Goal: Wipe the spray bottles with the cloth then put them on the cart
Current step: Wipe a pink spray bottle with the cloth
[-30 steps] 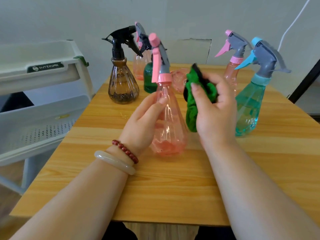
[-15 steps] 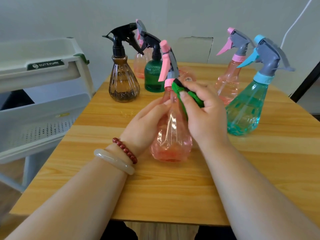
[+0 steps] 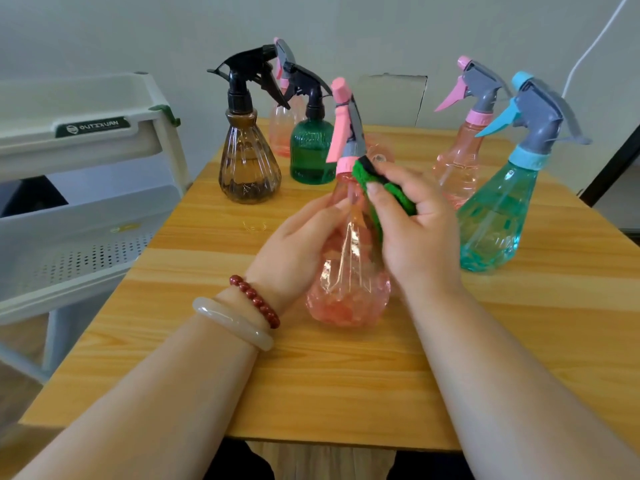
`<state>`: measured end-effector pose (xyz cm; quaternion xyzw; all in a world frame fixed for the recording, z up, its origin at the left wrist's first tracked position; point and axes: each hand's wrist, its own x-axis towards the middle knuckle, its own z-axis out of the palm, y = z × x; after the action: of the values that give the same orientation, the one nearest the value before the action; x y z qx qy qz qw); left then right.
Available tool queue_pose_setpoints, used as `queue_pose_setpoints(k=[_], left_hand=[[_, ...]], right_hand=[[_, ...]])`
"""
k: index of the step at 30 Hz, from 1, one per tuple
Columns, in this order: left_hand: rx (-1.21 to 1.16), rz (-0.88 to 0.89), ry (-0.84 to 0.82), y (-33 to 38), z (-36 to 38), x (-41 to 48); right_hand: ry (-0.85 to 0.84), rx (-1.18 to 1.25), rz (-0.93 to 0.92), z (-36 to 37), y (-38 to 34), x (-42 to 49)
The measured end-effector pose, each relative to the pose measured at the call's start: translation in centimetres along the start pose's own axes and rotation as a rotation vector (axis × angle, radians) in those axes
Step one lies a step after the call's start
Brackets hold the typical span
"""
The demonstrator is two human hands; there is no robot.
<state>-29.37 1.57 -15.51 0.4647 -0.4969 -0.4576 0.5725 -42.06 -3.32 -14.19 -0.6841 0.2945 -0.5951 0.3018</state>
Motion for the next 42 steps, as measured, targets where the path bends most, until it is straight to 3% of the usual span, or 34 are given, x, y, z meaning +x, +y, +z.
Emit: queue_pose_setpoints(k=[5,12,18,22,26,30,38,42], left_hand=[[-0.180,0.018,0.155,0.3,-0.8,0.2],[-0.311,0.026,0.335,0.7,-1.3,0.4],[-0.393,-0.011,0.206,0.8,-1.1,0.1],[-0.278,0.056,0.097,0.3,-0.7,0.3],[-0.232,0.090,0.124,-0.2,-0.2,0.3],[-0.280,0.115,0.129,0.0,-1.2,0.5],[-0.140,0.075,-0.106,-0.3,0.2,-0.1],[-0.275,0.048,0.022,0.1,-0.9,0.6]], right_hand=[[-0.216,0.170,0.035,0.0,-0.5,-0.4],[-0.303,0.023,-0.107,0.8,-0.7,-1.1],[-0.025,-0.165,-0.208,2.0,0.3,-1.4],[0.129,-0.189,-0.170,2.1,0.4,-1.4],[0.053,-0.122,-0.122,1.5,0.3,-1.3],[-0.036,-0.103,-0.198,1.3,0.2,-1.2],[0.201,-0.068,0.055,-0.8,0.9,0.5],[-0.032,-0.016,-0.118,0.2,0.2,-0.6]])
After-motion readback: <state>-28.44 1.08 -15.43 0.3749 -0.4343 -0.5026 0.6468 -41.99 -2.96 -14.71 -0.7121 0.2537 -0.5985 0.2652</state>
